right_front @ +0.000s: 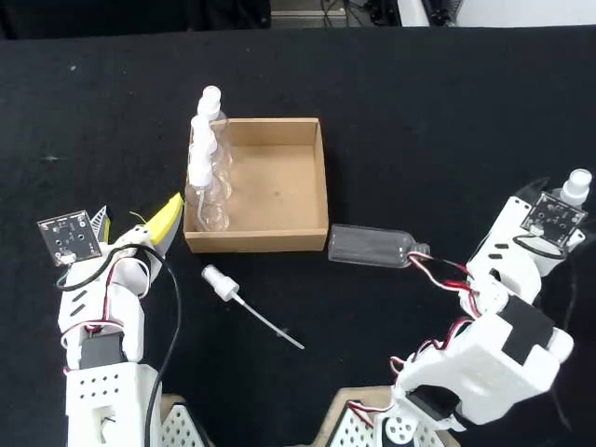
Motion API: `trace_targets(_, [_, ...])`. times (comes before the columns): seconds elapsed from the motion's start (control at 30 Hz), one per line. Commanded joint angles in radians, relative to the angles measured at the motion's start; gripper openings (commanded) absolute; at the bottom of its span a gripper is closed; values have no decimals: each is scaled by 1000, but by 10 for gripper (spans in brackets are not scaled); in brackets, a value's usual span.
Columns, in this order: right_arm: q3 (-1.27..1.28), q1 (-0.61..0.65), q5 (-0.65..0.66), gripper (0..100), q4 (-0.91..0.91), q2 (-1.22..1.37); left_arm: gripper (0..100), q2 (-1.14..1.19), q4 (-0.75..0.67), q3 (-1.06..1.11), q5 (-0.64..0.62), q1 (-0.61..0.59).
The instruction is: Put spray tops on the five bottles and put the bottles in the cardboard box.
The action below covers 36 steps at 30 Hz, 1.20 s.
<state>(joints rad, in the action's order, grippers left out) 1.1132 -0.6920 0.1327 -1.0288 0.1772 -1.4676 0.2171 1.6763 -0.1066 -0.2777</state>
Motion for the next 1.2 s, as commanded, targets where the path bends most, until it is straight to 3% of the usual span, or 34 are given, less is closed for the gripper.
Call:
trace_targets(0.0, [2, -3, 6, 329, 9, -59, 374, -14, -23, 16, 8, 12])
trace_targets(0.23, [-33, -9, 6, 329, 126, -68, 374, -14, -23, 16, 9, 12])
trace_targets(1.17, [-70, -6, 6, 329, 52, -68, 374, -14, -23, 16, 9, 12])
